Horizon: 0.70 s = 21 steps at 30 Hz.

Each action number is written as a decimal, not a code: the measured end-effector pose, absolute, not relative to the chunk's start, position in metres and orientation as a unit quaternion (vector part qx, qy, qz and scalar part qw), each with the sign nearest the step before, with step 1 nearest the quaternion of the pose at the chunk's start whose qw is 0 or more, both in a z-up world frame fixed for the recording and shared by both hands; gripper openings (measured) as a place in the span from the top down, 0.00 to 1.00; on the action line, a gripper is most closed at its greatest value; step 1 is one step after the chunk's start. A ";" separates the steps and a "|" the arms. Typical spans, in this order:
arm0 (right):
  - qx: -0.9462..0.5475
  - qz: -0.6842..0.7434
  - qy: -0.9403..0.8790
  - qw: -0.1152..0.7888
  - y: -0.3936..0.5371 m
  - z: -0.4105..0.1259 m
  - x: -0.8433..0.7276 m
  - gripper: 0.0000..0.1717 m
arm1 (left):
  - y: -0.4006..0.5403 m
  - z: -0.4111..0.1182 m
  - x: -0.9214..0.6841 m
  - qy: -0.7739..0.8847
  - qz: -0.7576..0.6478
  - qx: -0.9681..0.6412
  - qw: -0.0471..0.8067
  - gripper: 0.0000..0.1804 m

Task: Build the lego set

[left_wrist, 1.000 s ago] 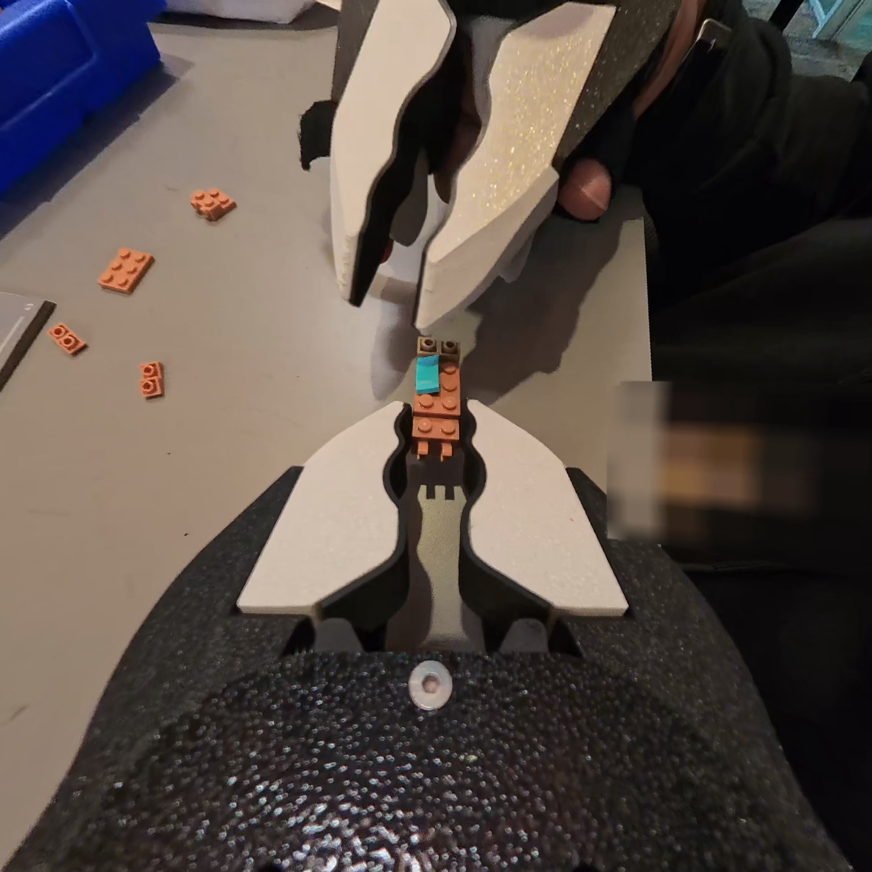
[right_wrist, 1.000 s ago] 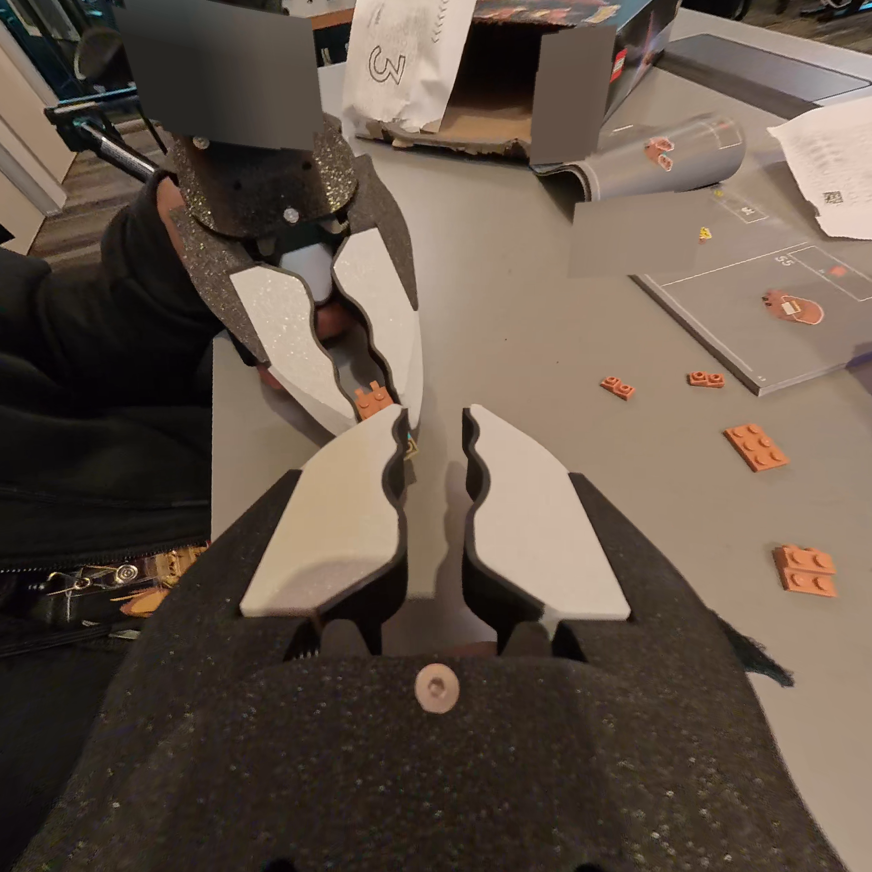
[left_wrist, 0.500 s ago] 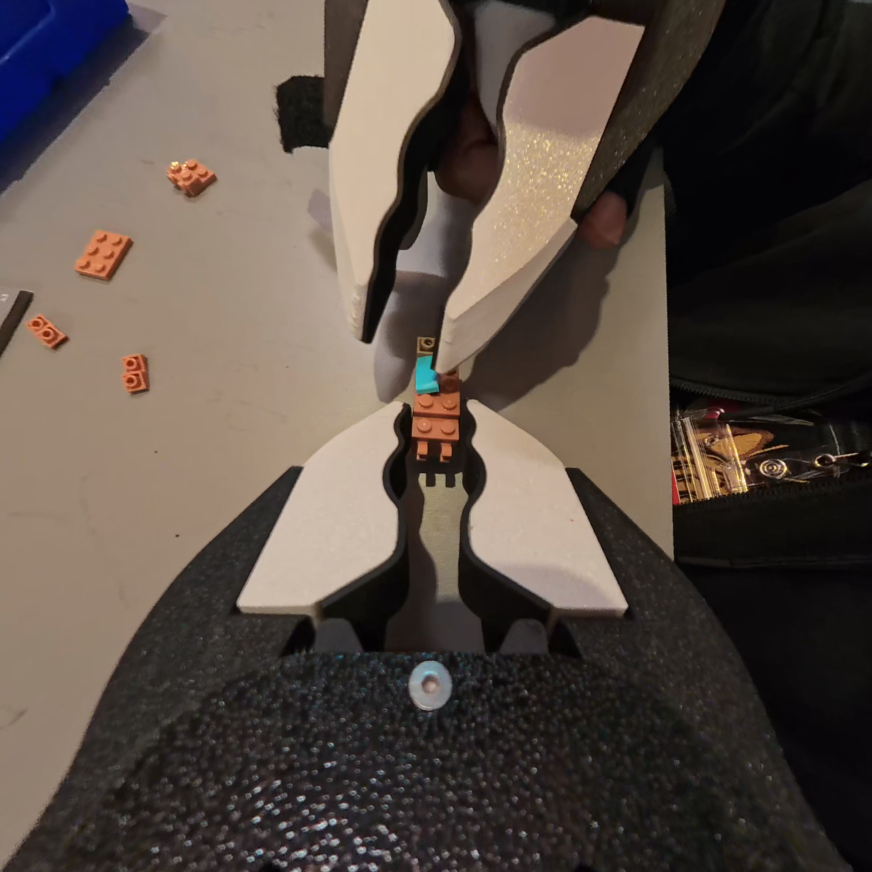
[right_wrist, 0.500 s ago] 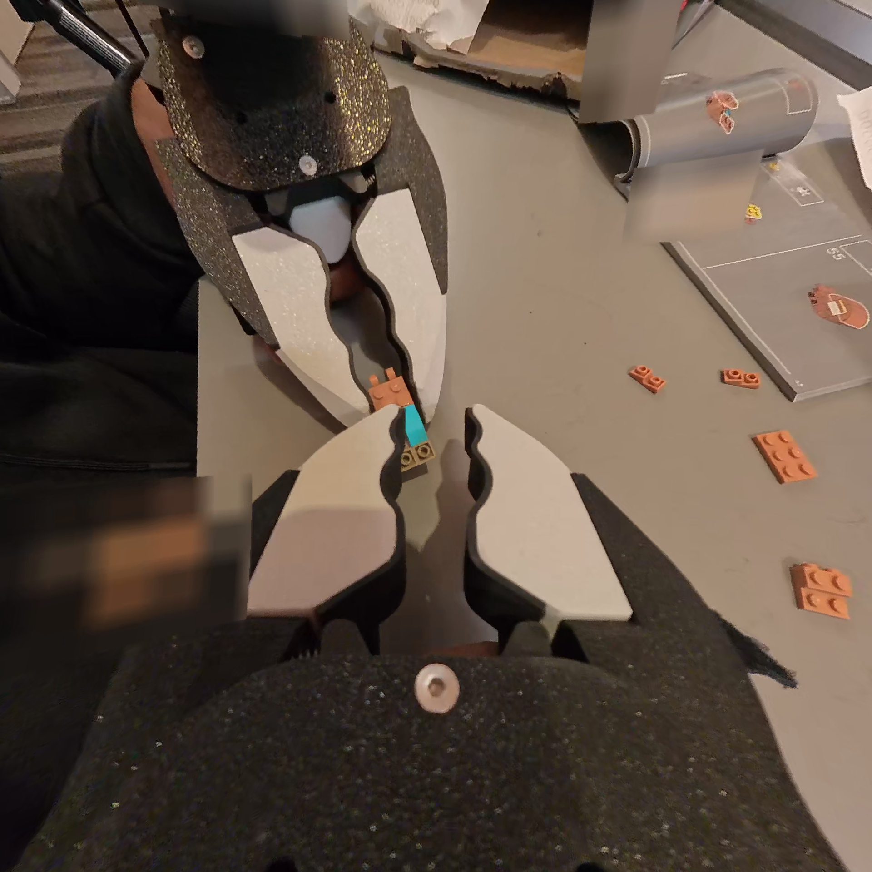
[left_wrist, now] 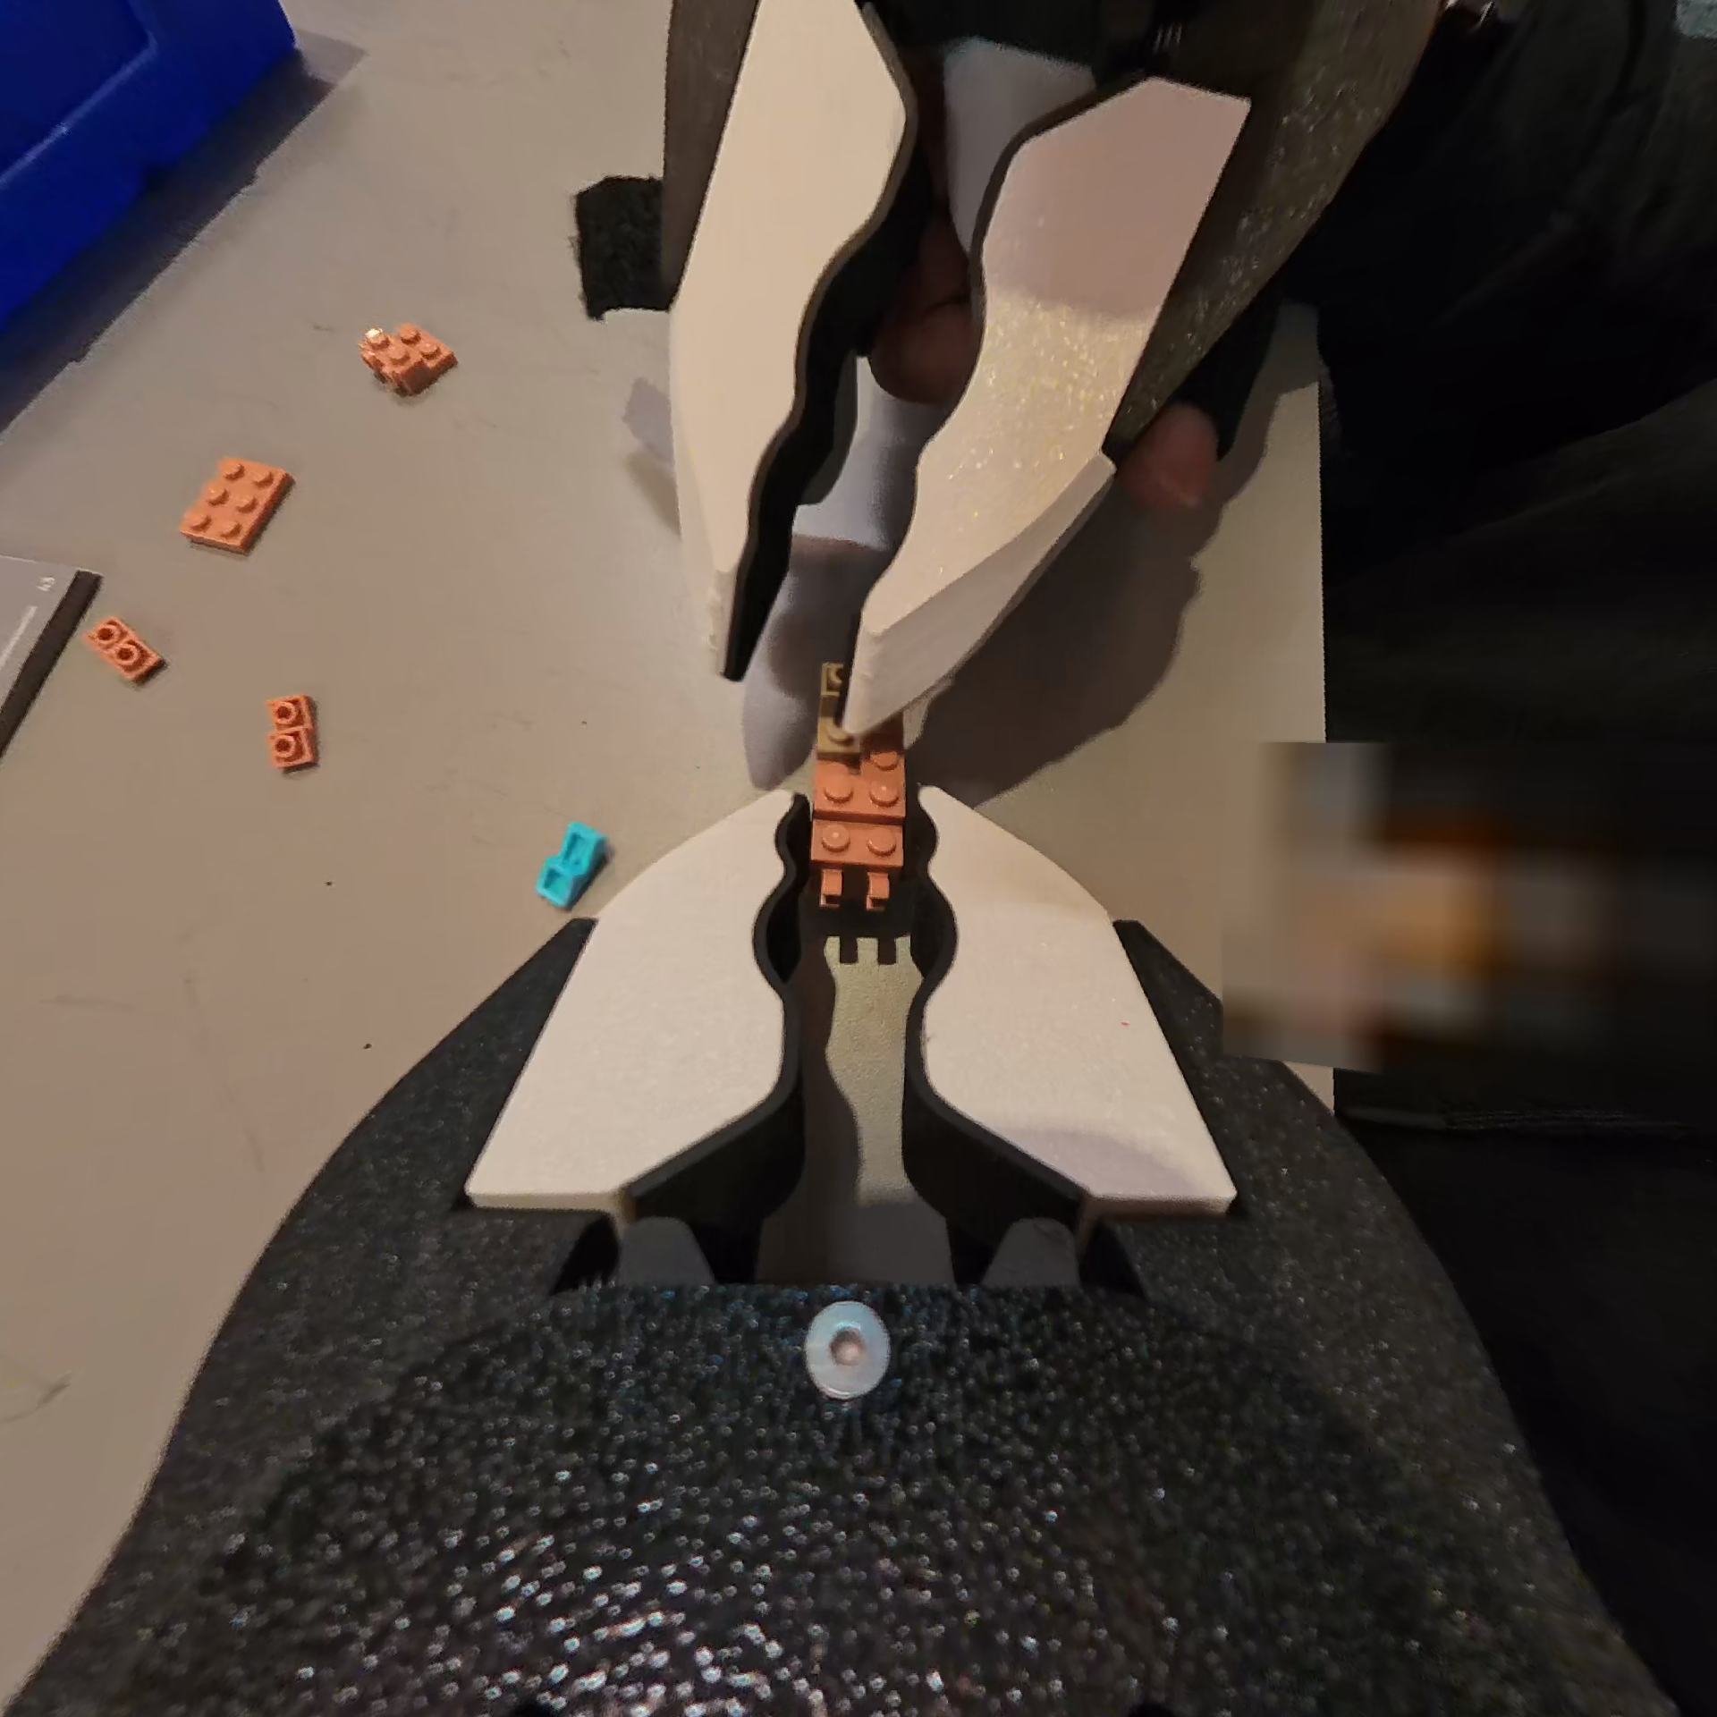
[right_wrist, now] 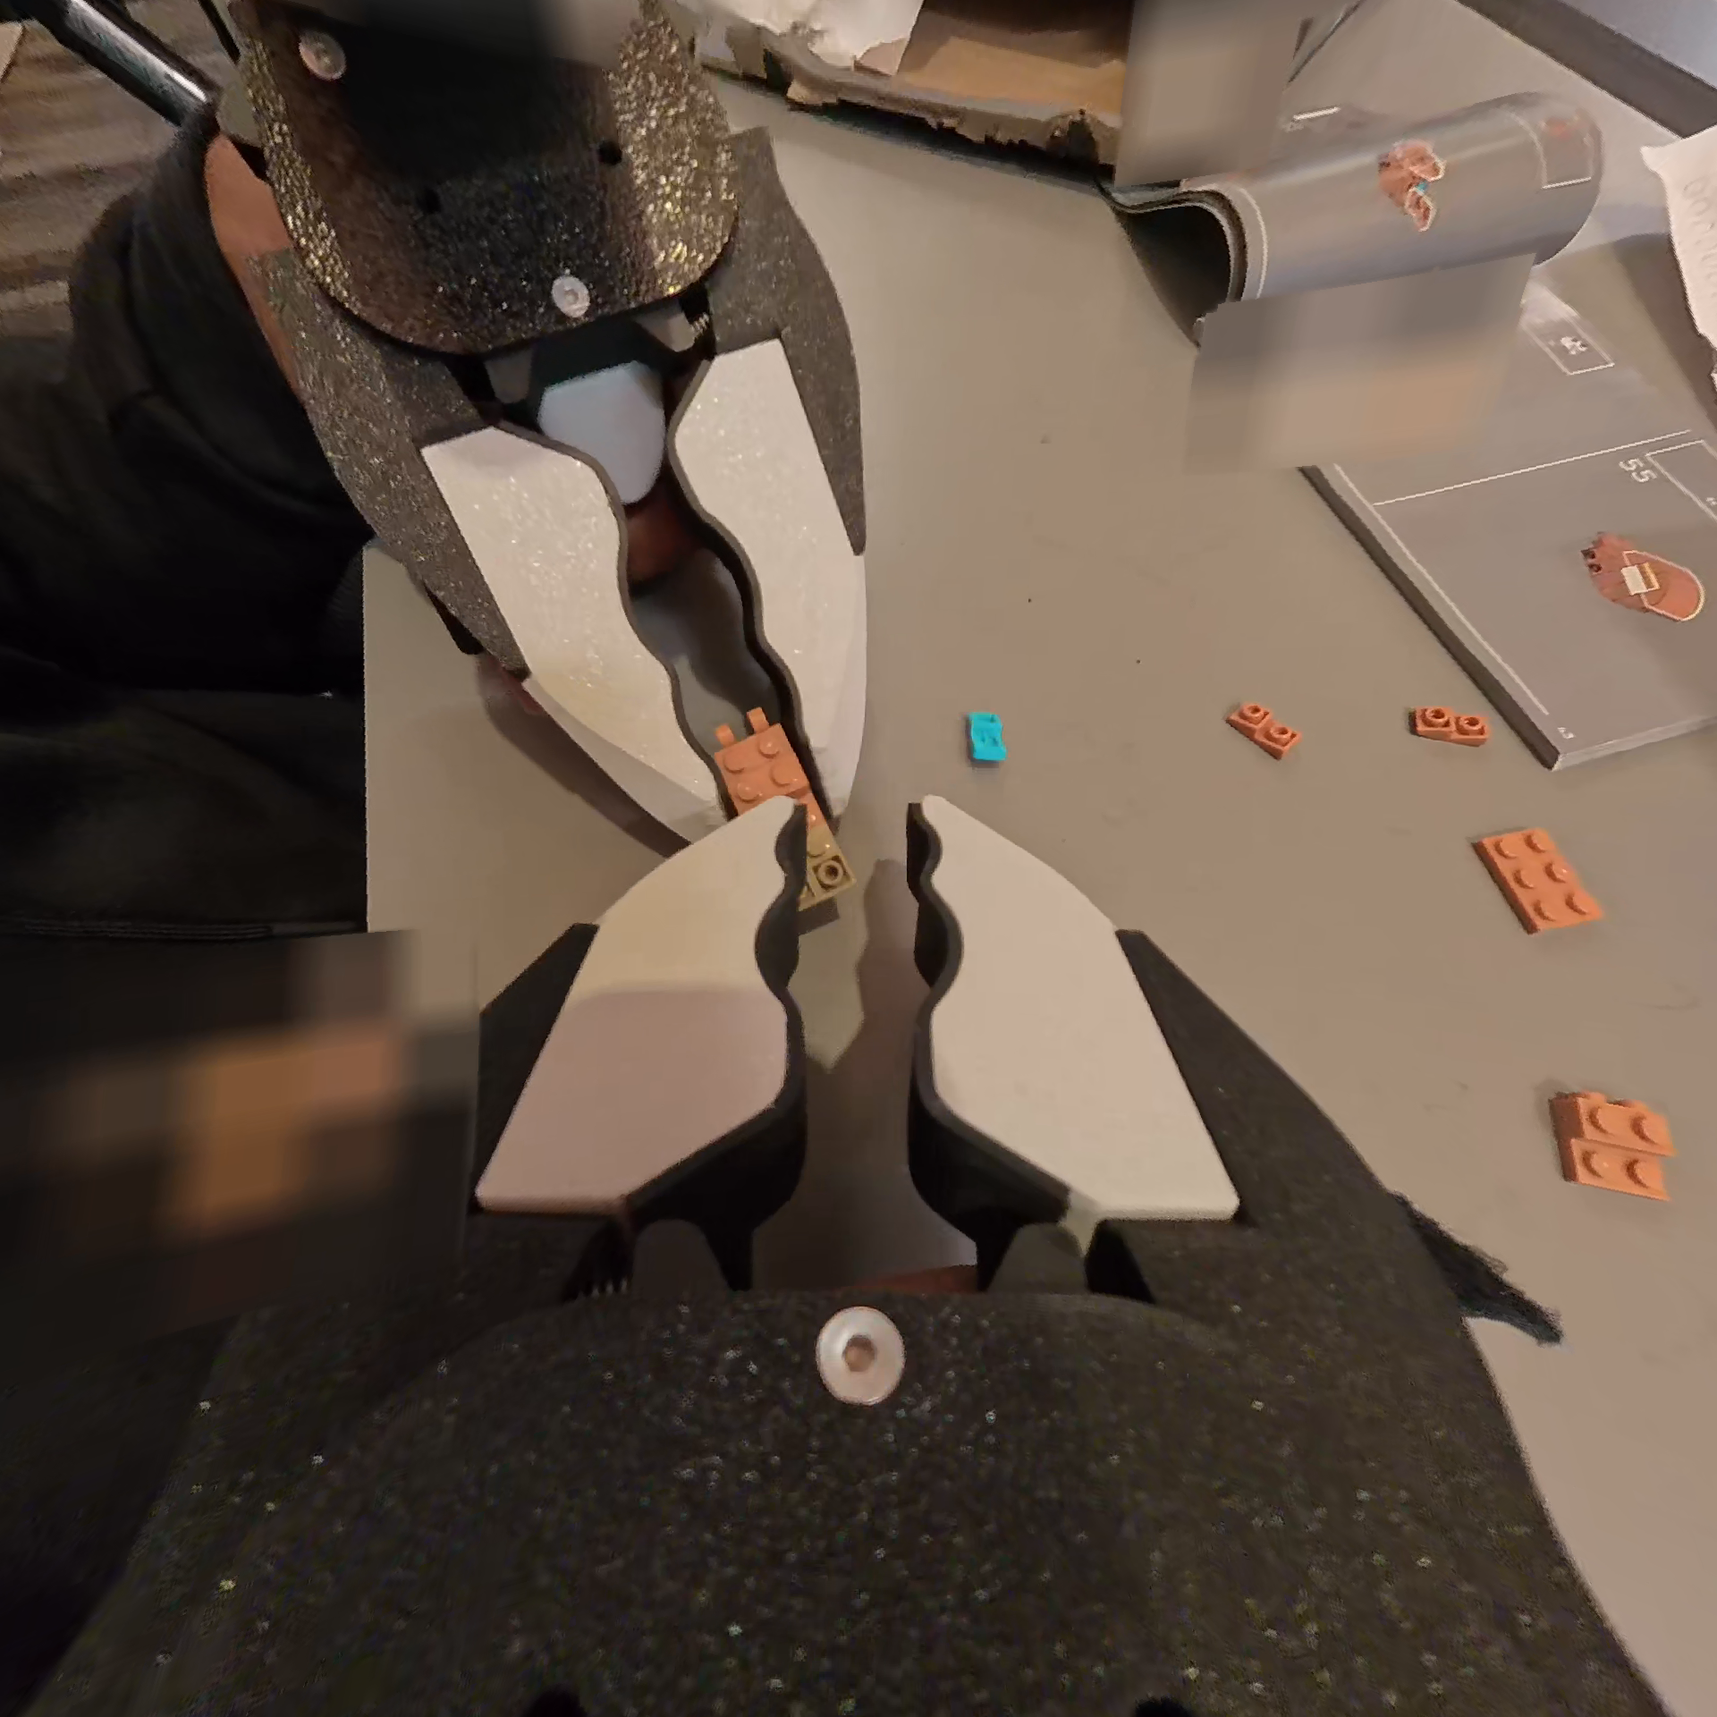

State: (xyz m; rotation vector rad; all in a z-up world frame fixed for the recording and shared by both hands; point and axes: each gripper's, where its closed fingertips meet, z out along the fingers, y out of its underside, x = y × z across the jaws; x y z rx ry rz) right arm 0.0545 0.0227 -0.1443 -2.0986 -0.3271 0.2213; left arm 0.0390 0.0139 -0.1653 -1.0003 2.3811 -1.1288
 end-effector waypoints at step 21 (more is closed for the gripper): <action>-0.855 0.030 -0.315 0.412 0.078 -0.170 0.072 0.87 | 0.069 -0.178 0.034 0.821 -0.347 -0.424 0.164 0.90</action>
